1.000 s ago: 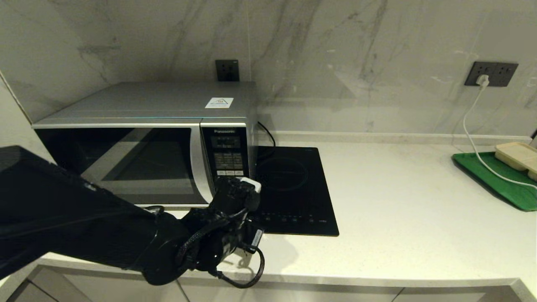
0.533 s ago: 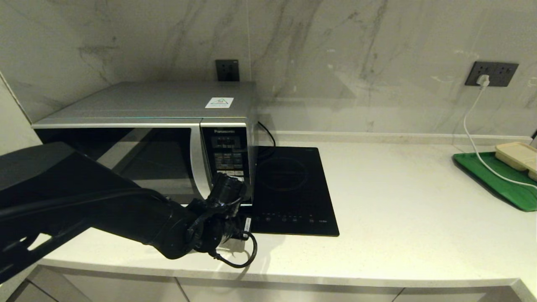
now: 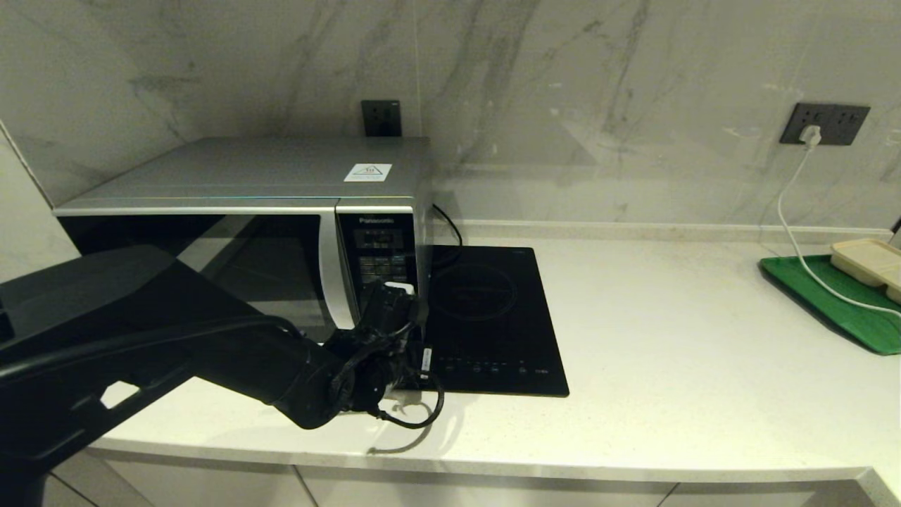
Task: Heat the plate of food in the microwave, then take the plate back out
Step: Open the microwave oven
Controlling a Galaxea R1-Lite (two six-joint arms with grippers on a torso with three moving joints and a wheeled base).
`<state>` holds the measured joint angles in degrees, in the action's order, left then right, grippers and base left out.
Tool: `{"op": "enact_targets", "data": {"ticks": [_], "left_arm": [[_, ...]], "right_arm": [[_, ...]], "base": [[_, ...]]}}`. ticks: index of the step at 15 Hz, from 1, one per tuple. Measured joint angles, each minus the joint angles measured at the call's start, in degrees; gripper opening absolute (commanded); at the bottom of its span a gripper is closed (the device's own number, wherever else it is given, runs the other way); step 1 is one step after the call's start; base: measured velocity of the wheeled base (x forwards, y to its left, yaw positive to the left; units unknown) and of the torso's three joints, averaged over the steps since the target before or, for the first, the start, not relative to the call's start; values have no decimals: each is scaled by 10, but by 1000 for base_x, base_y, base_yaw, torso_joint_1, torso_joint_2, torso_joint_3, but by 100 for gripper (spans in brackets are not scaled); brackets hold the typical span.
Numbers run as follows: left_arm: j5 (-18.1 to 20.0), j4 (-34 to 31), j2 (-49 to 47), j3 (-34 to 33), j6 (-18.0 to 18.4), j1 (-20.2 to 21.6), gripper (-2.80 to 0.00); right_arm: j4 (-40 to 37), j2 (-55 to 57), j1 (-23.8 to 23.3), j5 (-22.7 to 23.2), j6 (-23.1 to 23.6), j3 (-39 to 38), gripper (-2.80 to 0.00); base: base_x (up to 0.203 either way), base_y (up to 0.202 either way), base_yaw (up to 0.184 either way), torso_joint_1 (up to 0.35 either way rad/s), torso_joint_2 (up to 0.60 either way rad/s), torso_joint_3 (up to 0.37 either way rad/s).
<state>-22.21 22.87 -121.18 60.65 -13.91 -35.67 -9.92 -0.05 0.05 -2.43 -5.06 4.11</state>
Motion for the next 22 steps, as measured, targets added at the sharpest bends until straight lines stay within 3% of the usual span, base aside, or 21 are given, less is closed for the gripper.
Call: {"op": "enact_targets", "data": {"ticks": [22], "left_arm": [[1,71,-17,-4,43,24,-280]], "right_arm": [[0,0,0,0,0,0,-280]], "base": [[0,0,0,0,0,0]]}}
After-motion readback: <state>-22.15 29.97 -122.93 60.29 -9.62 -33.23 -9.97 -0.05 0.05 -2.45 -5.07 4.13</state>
